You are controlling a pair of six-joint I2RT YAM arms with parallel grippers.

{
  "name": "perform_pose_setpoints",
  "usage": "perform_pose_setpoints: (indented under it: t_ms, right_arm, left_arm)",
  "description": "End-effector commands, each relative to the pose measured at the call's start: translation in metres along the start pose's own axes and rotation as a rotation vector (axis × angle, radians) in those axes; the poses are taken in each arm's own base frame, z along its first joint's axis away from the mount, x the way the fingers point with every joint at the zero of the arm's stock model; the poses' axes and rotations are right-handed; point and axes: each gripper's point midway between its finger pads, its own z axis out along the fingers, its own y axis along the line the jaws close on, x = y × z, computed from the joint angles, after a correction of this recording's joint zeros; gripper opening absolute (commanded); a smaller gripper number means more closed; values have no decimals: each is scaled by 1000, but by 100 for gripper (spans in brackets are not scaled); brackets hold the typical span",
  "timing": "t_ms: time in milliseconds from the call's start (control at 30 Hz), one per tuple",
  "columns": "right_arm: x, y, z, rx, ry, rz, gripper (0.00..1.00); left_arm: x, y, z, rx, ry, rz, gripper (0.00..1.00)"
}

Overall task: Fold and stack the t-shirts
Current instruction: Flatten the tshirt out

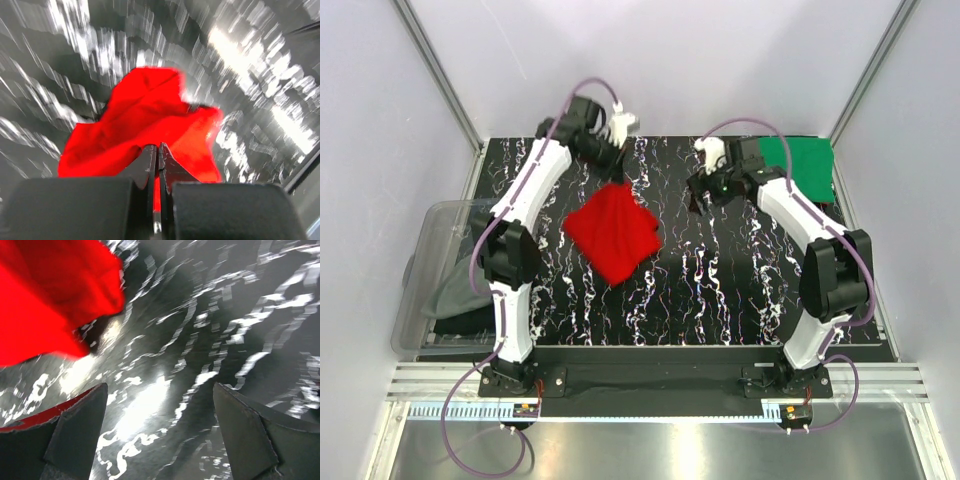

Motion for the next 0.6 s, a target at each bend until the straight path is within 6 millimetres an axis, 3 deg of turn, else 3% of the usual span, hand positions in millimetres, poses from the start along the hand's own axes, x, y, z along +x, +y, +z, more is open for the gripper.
perform_pose_setpoints:
  t_ms: [0, 33, 133, 267, 333, 367, 400, 500, 533, 567]
  right_arm:
    - [-43, -40, -25, 132, -113, 38, 93]
    - [-48, -46, -29, 154, -124, 38, 93]
    - [-50, -63, -38, 205, -135, 46, 93]
    - [-47, -78, -46, 241, -139, 63, 93]
    - [-44, -80, -49, 244, -139, 61, 93]
    - [-44, -80, -49, 243, -141, 58, 94]
    - [-43, -80, -50, 243, -140, 54, 93]
    - [-39, -78, -48, 232, -134, 45, 94]
    - [-37, -76, -46, 219, -130, 45, 94]
    - [-34, -75, -44, 214, -124, 44, 94]
  left_arm:
    - [-83, -64, -59, 155, -280, 190, 0]
    - [-98, -75, -73, 168, -330, 229, 0]
    - [-111, -115, -93, 259, -389, 298, 0]
    - [-103, -161, -118, 350, -413, 350, 0]
    - [-85, -170, -114, 396, -370, 320, 0]
    - [-77, -177, -127, 398, -375, 322, 0]
    - [-59, -174, -115, 404, -325, 291, 0]
    - [-21, -171, -123, 344, -270, 328, 0]
    - [10, -166, -111, 346, -180, 289, 0]
    - [26, -165, -116, 327, -164, 339, 0]
